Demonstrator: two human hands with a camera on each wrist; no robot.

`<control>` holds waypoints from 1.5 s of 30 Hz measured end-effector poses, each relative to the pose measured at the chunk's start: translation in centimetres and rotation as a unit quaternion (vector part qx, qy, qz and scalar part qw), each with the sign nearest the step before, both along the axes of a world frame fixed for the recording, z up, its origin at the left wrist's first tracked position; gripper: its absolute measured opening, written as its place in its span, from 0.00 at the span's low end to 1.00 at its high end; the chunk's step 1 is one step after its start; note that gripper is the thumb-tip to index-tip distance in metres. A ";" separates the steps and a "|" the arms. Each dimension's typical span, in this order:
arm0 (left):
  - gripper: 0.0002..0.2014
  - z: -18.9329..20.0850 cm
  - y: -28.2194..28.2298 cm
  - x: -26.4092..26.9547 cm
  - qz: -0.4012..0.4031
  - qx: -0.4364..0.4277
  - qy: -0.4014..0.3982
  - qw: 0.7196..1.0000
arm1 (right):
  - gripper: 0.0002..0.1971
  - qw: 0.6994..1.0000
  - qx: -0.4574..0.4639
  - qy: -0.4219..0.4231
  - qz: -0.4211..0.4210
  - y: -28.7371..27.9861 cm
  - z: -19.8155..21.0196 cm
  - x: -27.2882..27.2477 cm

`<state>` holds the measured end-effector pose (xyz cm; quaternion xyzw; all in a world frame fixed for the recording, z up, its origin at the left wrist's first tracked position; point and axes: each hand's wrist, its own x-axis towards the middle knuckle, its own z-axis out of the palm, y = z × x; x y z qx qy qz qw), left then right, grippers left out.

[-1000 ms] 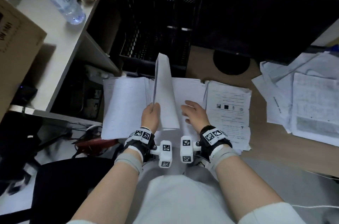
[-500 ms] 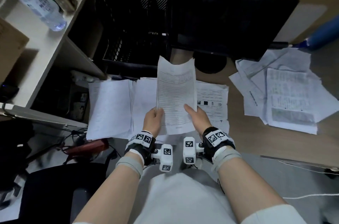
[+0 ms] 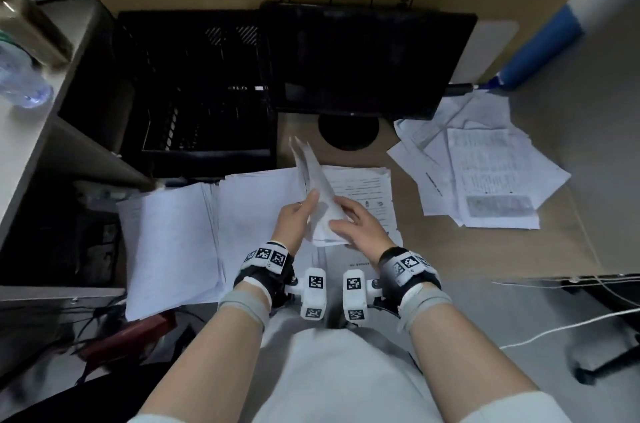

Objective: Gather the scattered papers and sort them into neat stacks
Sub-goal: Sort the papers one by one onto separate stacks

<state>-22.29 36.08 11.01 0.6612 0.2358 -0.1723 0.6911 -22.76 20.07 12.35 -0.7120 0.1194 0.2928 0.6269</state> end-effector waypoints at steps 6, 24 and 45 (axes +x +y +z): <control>0.27 -1.7 0.9 1.7 -0.026 -0.022 -0.037 0.999 | 0.19 0.995 0.032 0.054 -0.084 1.3 1.1 1.8; 0.18 -2.9 1.9 -0.2 0.106 0.170 -0.013 0.980 | 0.09 0.964 -0.260 0.061 -0.006 -3.7 -4.5 5.3; 0.18 -3.7 1.5 -8.5 0.247 0.280 0.005 0.928 | 0.20 0.976 -0.049 0.170 0.123 0.8 -5.5 4.0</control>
